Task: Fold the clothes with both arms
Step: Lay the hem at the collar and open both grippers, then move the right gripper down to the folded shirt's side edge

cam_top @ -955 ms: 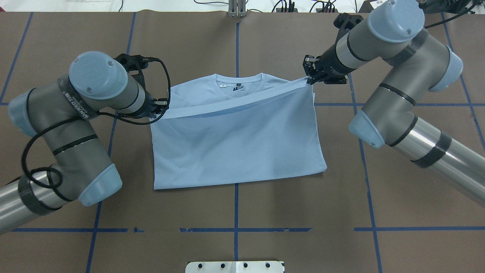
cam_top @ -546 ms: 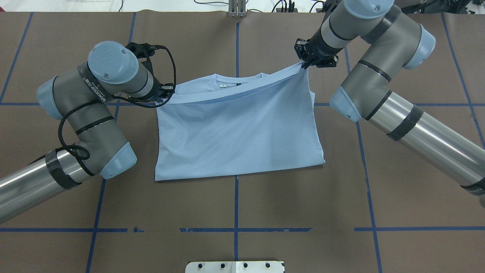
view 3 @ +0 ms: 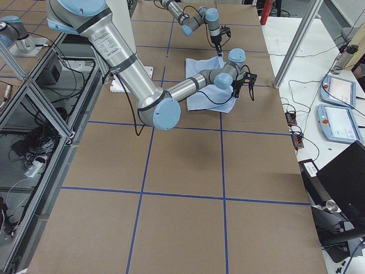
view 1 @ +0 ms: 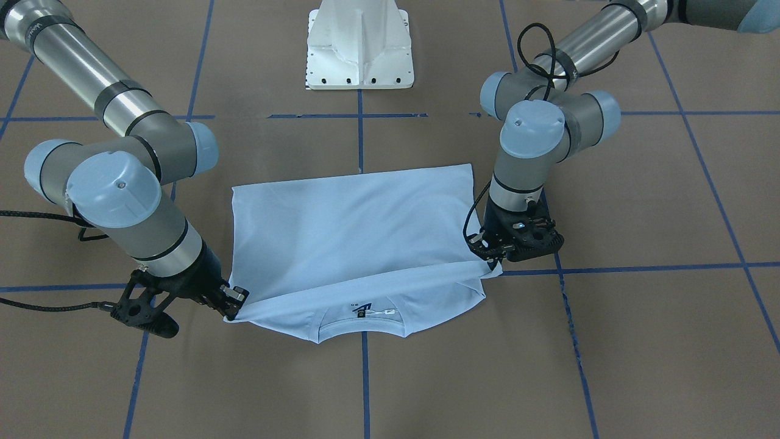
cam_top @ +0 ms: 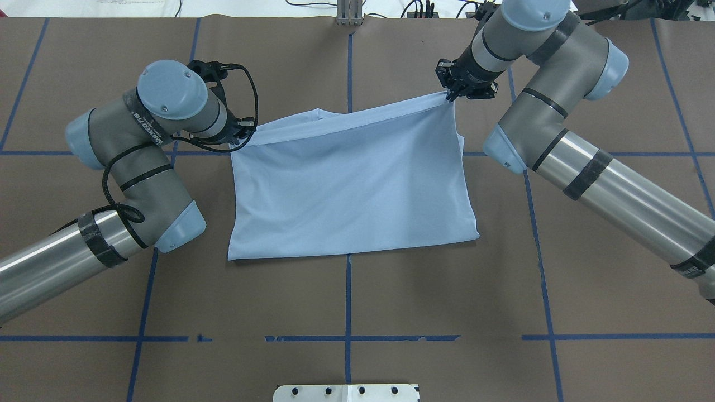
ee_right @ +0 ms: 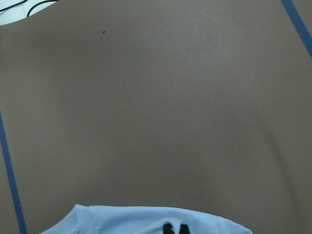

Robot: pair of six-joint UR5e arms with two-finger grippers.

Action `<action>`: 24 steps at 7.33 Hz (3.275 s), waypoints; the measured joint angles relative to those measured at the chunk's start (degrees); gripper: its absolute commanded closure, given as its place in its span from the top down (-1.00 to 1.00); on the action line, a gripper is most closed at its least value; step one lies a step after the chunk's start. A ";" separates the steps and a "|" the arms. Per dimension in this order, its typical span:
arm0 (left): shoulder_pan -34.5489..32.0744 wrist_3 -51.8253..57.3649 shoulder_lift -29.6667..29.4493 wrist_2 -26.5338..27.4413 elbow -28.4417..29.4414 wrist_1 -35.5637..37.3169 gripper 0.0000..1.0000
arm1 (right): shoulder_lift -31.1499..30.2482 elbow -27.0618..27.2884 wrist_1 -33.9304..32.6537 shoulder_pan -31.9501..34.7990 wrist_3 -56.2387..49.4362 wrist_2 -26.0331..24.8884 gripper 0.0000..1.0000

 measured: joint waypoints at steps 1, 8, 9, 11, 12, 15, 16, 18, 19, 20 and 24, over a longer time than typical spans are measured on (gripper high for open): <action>-0.02 -0.04 -0.47 0.08 0.26 -0.01 -1.00 | -0.26 -0.27 0.23 0.16 -0.14 0.04 -1.00; -0.03 -0.30 -3.46 1.61 3.70 0.00 -0.30 | -1.35 -0.42 1.84 -0.13 -1.29 0.09 -0.93; -0.02 -0.47 -3.65 1.62 3.74 -0.01 0.32 | -1.79 -0.42 2.67 -0.34 -1.28 0.13 0.65; -0.02 -0.70 -3.81 1.62 3.79 0.03 1.00 | -2.61 -0.42 3.57 -0.75 -1.24 0.08 1.00; -0.02 -0.81 -4.01 1.62 3.80 0.17 1.00 | -3.47 -0.41 4.50 -0.82 -1.62 0.22 1.00; -0.02 -1.26 -5.03 1.33 3.49 0.79 1.00 | -8.48 3.94 9.30 -1.00 -2.38 0.89 1.00; -0.02 -1.80 -5.26 1.24 3.26 0.88 1.00 | -11.98 8.56 9.38 -2.30 -2.16 0.80 0.99; -0.02 -2.59 -5.39 1.17 1.80 1.61 1.00 | -18.92 17.46 9.06 -7.20 -0.84 -0.54 0.98; -0.02 -2.88 -5.38 1.13 1.11 1.91 1.00 | -21.54 20.82 8.50 -10.16 -0.21 -2.03 0.93; 0.00 -3.12 -5.36 1.11 0.81 2.03 1.00 | -23.40 23.46 7.34 -13.07 0.25 -3.98 0.83; 0.15 -3.57 -5.24 1.09 0.47 2.05 1.00 | -24.83 26.25 2.32 -17.54 0.51 -6.14 0.41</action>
